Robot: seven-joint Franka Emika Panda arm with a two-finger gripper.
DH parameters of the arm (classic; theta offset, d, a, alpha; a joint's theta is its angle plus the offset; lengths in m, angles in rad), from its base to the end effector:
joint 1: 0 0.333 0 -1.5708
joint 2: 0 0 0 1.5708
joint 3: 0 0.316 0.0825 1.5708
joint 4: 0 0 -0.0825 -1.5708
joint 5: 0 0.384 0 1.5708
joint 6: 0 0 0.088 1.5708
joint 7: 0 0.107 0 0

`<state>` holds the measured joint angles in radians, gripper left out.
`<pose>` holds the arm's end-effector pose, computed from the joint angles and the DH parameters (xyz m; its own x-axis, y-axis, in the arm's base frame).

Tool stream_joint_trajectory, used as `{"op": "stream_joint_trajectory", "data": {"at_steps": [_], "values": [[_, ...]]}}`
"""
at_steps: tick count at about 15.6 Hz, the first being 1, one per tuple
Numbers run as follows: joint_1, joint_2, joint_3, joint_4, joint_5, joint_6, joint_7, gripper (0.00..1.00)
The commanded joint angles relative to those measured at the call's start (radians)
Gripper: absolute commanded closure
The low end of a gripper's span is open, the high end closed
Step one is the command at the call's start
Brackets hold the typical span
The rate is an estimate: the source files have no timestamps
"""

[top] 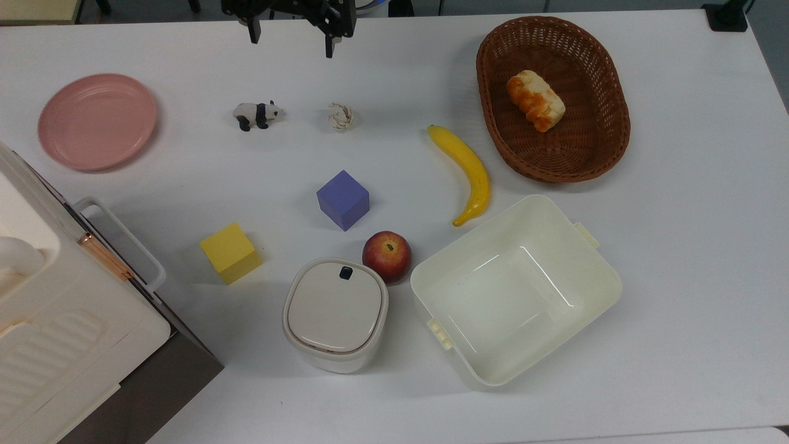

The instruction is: Slide the drawer open

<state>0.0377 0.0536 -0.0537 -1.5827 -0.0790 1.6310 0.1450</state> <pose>0.5751 -0.0164 0.5942 0.9879 -0.1551 0.0064 -0.1551 -0.9845 0.0815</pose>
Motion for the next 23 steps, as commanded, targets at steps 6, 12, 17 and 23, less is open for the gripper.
{"op": "stream_joint_trajectory", "data": {"at_steps": [6, 12, 17, 23], "values": [[-0.013, -0.001, 0.008, 0.013, 0.025, -0.028, -0.022, 0.0], [-0.013, -0.006, 0.008, 0.013, 0.025, -0.031, -0.016, 0.0], [-0.013, -0.005, 0.008, 0.018, 0.021, -0.033, -0.024, 0.0], [-0.013, 0.002, 0.009, 0.018, 0.022, -0.023, -0.041, 0.0]]}}
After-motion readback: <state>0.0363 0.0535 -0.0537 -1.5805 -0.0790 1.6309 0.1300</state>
